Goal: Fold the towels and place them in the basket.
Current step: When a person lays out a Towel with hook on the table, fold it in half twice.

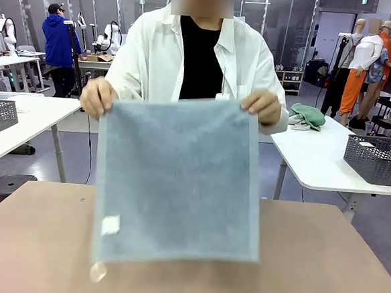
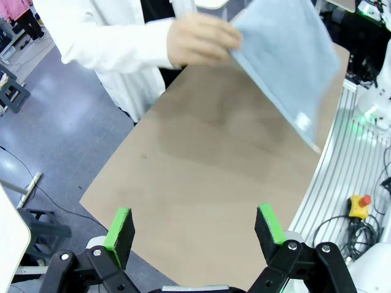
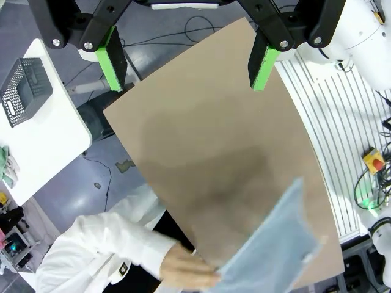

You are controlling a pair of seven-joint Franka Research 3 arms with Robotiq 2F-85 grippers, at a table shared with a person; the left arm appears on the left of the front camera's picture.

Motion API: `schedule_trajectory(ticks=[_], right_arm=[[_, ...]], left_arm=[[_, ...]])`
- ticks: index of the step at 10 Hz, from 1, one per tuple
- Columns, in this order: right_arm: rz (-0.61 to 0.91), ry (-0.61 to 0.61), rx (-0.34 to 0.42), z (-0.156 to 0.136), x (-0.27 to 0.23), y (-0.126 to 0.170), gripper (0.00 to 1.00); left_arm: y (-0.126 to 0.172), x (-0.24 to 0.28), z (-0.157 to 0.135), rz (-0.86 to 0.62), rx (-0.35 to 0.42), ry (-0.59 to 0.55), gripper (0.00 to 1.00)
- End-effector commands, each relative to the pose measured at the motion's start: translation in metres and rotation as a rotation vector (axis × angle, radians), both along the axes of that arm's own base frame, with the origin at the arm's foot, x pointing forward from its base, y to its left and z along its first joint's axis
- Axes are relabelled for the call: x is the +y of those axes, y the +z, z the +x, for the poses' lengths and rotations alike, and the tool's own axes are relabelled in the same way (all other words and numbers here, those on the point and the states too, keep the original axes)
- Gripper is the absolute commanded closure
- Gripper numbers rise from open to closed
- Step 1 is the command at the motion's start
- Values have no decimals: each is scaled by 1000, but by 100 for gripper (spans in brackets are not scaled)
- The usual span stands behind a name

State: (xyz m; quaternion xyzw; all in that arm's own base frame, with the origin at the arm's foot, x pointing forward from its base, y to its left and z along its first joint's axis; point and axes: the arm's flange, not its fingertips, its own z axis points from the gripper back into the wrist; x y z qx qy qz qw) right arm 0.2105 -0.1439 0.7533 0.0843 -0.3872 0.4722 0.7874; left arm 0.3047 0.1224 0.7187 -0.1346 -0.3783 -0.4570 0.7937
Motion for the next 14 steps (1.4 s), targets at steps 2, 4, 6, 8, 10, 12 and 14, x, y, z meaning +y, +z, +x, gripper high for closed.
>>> schedule_trajectory(ticks=[2,4,6,8,10,12,14], right_arm=[[0,0,0,0,0,0,0],[0,0,0,0,0,0,0],[0,0,0,0,0,0,0],[0,0,0,0,0,0,0],[0,0,0,0,0,0,0],[0,0,0,0,0,0,0],[0,0,0,0,0,0,0]], left_arm=[[1,-2,-1,-4,-4,-8,0],[1,-2,-1,-4,-4,-8,0],[1,-2,-1,-4,-4,-8,0],[1,-2,-1,-4,-4,-8,0],[1,-2,-1,-4,-4,-8,0],[1,-2,-1,-4,-4,-8,0],[1,-2,-1,-4,-4,-8,0]])
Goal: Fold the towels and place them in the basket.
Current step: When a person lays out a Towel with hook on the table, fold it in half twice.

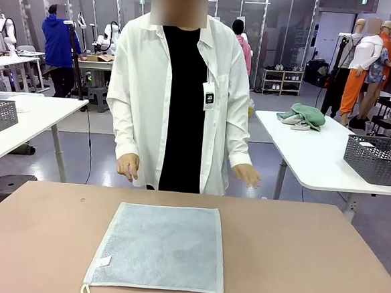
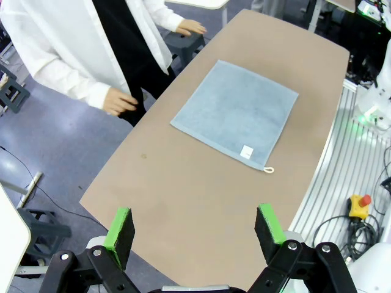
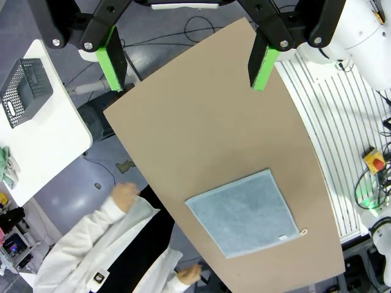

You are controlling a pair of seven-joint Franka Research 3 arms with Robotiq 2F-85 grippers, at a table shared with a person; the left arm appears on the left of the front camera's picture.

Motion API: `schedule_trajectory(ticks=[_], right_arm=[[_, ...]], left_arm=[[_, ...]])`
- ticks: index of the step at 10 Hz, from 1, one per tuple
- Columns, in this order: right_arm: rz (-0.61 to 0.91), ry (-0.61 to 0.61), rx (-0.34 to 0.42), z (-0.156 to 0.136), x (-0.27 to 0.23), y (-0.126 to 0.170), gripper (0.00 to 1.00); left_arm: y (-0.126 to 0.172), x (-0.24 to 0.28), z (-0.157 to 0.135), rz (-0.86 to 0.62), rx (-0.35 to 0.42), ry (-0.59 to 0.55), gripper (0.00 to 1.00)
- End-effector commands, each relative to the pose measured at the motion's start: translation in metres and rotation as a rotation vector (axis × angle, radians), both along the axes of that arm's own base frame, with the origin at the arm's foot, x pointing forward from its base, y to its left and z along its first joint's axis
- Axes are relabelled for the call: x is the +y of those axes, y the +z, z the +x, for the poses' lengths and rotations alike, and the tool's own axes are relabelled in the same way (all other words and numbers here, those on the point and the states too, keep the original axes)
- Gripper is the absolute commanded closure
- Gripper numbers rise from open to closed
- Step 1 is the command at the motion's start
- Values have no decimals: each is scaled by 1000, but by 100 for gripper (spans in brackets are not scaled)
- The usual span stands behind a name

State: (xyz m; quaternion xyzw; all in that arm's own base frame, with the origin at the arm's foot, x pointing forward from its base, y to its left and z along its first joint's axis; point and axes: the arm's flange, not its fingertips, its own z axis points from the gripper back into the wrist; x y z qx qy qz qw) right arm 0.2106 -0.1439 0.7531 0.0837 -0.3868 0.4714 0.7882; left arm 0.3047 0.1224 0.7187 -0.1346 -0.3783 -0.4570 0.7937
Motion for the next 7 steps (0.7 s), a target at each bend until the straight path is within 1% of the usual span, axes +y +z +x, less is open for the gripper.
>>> schedule_trajectory(ticks=[1,7], right_arm=[[1,2,-1,0,0,0,0],[0,0,0,0,0,0,0]], left_arm=[[1,-2,-1,-4,-4,-8,0],[0,0,0,0,0,0,0]])
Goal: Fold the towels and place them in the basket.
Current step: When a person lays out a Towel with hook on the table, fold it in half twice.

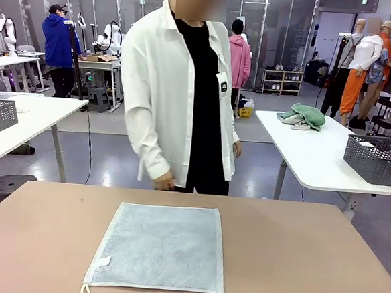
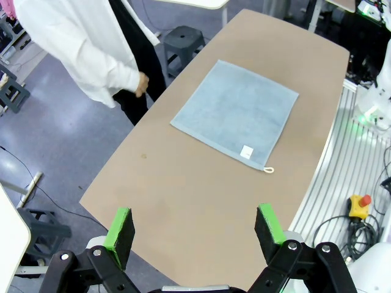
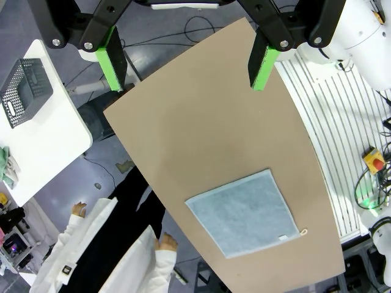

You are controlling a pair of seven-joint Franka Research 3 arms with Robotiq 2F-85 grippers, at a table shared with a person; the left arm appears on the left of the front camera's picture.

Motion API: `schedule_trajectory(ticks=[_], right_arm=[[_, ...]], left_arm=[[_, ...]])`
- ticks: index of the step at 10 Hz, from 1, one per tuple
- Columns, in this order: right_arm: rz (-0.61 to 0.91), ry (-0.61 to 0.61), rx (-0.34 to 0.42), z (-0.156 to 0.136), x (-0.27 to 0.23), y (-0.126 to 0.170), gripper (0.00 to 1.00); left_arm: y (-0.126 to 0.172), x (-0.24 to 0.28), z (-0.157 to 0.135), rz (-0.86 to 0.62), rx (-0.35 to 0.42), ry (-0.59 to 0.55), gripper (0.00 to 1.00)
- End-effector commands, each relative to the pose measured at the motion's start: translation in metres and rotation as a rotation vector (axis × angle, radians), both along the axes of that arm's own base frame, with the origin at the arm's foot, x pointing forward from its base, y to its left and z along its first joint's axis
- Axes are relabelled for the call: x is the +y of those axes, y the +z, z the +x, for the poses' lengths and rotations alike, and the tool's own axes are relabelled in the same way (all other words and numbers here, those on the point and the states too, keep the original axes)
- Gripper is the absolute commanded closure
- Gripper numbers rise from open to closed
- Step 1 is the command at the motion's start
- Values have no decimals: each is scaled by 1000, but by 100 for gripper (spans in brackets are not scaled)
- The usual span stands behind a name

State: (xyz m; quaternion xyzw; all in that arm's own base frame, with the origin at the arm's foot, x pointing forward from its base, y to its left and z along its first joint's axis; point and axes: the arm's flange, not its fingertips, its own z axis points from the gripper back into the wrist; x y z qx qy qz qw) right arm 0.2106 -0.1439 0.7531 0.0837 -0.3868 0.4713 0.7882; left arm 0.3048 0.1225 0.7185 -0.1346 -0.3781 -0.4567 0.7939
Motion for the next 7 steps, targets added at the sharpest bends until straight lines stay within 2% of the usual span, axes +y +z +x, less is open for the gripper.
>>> schedule_trajectory(ticks=[1,2,4,6,7], right_arm=[[-50,44,7,5,24,3,0],[-106,69,1,8,52,6,0],[-229,125,14,21,121,5,0],[-329,184,91,43,194,-22,0],[-392,204,146,54,227,-50,0]], left_arm=[[0,-26,-3,64,-20,-11,0],[-1,-47,-5,104,-33,-30,0],[-19,-121,-7,263,-19,-120,0],[-58,-185,-1,414,29,-191,0],[-85,-213,-2,499,44,-216,0]])
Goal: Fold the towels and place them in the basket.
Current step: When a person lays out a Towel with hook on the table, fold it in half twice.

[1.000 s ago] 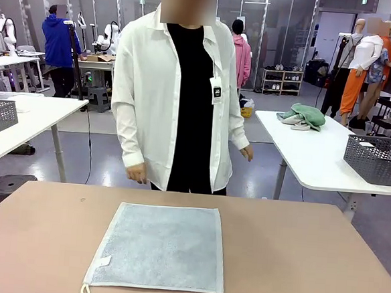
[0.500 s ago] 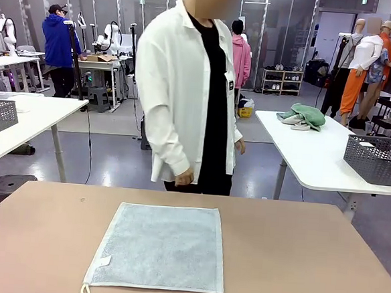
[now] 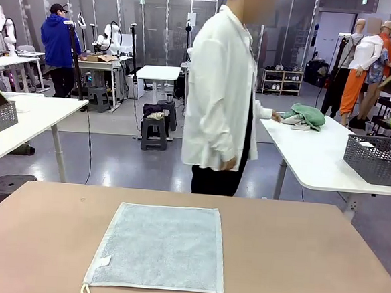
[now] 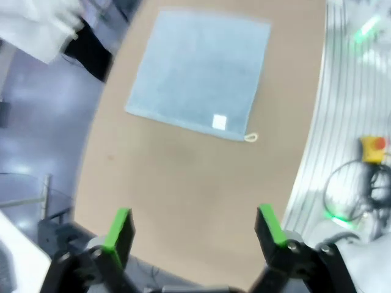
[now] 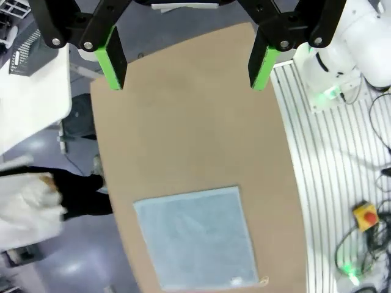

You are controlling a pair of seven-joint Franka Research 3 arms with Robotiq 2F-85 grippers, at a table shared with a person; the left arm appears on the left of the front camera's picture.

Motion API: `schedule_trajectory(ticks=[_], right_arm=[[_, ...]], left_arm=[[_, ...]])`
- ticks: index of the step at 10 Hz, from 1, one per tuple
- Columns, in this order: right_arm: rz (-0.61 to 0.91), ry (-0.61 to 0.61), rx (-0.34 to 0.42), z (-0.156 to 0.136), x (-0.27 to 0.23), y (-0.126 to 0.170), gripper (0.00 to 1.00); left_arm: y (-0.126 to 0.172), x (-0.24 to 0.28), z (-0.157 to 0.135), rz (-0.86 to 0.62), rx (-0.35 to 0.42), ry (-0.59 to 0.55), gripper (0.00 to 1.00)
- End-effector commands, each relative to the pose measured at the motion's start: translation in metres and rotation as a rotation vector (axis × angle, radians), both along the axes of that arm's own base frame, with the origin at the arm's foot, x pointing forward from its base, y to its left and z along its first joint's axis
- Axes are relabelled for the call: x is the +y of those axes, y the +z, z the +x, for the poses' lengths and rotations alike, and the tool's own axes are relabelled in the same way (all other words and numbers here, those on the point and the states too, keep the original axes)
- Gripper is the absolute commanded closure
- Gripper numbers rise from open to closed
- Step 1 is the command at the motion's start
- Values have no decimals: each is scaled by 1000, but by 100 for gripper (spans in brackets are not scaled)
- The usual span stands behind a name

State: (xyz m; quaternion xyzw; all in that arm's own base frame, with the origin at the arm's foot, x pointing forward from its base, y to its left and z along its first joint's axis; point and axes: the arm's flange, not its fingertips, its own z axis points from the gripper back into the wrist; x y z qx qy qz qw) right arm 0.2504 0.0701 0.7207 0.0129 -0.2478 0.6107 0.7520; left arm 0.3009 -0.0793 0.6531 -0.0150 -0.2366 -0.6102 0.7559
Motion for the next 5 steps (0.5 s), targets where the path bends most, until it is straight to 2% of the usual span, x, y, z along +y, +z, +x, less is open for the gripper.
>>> schedule_trajectory(ticks=[1,3,5], right_arm=[[-90,-14,72,17,37,-45,0],[-108,10,140,14,63,-88,0],[-77,15,139,16,67,-95,0]], left_arm=[[-43,-26,-3,136,-12,3,0],[-80,-40,-13,207,-57,22,0],[-93,-42,-12,184,-103,78,0]])
